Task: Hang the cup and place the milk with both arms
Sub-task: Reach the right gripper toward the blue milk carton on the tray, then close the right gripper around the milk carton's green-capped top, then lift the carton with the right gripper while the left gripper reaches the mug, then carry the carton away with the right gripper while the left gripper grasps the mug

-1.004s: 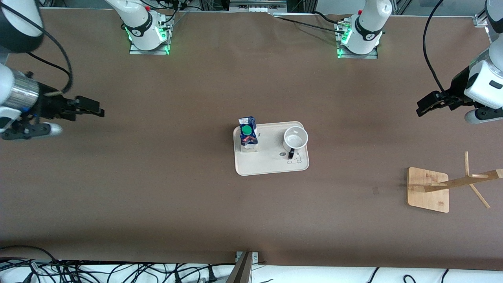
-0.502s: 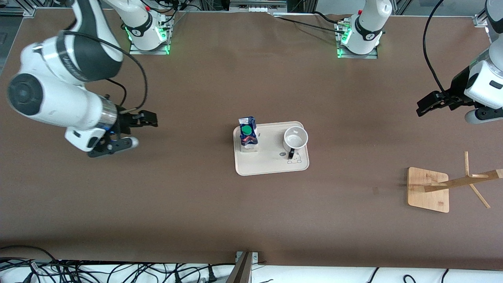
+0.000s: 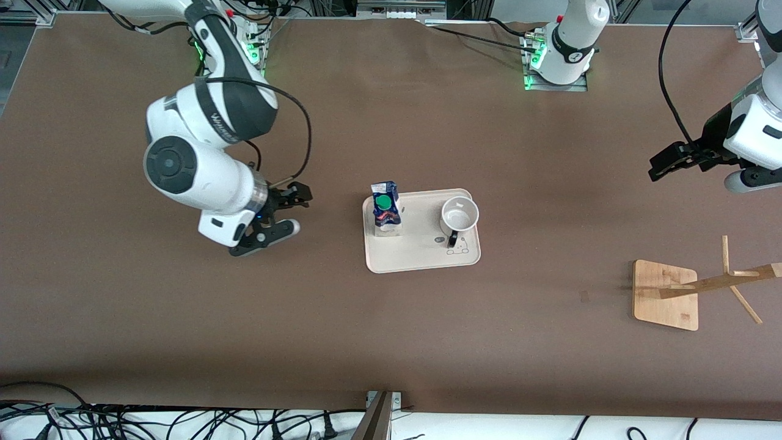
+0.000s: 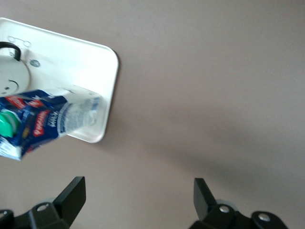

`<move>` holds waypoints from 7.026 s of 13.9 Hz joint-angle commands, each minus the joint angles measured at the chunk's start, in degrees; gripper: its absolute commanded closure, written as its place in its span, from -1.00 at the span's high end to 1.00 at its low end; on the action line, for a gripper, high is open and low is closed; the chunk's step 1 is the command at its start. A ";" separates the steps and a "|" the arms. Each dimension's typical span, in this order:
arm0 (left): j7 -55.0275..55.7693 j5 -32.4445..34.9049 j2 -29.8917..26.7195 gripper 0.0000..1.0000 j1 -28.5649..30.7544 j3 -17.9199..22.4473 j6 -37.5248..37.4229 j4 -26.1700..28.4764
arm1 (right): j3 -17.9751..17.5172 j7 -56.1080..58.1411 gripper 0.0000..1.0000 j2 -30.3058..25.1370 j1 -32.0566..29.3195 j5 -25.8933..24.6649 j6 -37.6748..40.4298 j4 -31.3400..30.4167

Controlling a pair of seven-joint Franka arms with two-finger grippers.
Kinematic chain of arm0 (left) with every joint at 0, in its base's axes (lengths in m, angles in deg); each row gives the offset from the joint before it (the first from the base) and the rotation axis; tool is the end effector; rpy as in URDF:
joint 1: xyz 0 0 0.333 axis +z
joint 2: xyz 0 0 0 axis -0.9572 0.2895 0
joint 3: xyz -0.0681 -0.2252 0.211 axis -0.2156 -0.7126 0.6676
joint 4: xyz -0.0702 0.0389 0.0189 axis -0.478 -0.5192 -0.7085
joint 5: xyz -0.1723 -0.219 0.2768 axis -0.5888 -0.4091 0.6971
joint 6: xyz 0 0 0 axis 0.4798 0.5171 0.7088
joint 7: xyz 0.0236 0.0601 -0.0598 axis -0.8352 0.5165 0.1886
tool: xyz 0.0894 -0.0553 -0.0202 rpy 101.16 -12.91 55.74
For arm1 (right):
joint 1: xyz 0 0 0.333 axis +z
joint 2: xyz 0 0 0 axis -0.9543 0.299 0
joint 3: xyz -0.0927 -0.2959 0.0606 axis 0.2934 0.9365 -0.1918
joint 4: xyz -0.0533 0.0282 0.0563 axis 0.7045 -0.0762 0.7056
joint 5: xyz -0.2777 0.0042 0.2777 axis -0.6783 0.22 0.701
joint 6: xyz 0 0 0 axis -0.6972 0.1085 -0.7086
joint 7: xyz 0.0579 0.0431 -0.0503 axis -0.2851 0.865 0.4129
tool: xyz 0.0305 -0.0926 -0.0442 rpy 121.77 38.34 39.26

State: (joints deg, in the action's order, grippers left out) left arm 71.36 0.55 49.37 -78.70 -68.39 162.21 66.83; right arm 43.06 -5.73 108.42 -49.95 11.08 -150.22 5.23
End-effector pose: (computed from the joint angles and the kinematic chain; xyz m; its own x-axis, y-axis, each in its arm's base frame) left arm 0.5686 -0.0178 0.5832 0.9760 0.2173 0.0116 0.2174 -0.9761 -0.0055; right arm 0.6272 0.3075 0.4229 0.9264 0.3670 -0.0848 0.3488 -0.9208 -0.1747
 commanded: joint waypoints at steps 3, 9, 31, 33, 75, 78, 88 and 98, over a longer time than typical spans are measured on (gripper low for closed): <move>-0.88 1.46 0.59 1.00 0.17 -0.29 -1.09 -1.47 | 0.44 -7.77 1.00 6.55 4.23 0.40 0.50 11.25; -1.05 1.46 0.41 1.00 0.17 -0.64 -2.05 -1.47 | 0.44 -17.59 1.00 8.05 6.43 4.35 -3.01 11.18; -1.14 0.93 -0.03 1.00 7.46 -7.84 -2.23 -1.20 | 0.79 -25.80 1.00 13.94 13.55 6.64 -14.09 9.78; -1.14 0.93 -0.11 1.00 7.46 -8.55 -2.23 -1.38 | 0.79 -25.89 1.00 13.94 13.64 6.47 -14.09 9.68; -1.68 -1.97 6.65 1.00 8.87 -17.49 -1.88 1.26 | 2.81 -19.21 -0.38 7.71 13.91 4.62 -9.35 6.61; 4.11 -2.15 8.49 1.00 8.78 -22.33 1.09 1.52 | 3.60 -19.30 -0.38 5.51 13.82 4.71 -6.64 6.61; 19.57 -6.63 19.65 1.00 -0.51 -24.98 22.53 6.44 | 5.72 -8.93 -0.37 -3.89 5.48 4.36 7.42 6.26; 21.71 6.36 29.59 1.00 -10.46 -24.81 31.25 6.27 | 9.50 9.08 -0.37 -8.74 -6.47 -0.48 17.90 4.16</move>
State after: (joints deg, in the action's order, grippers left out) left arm 93.26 3.75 77.82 -88.07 -93.39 192.88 73.82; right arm 53.11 -0.11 100.79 -54.32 10.91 -132.71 11.97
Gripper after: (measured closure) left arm 0.000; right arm 0.683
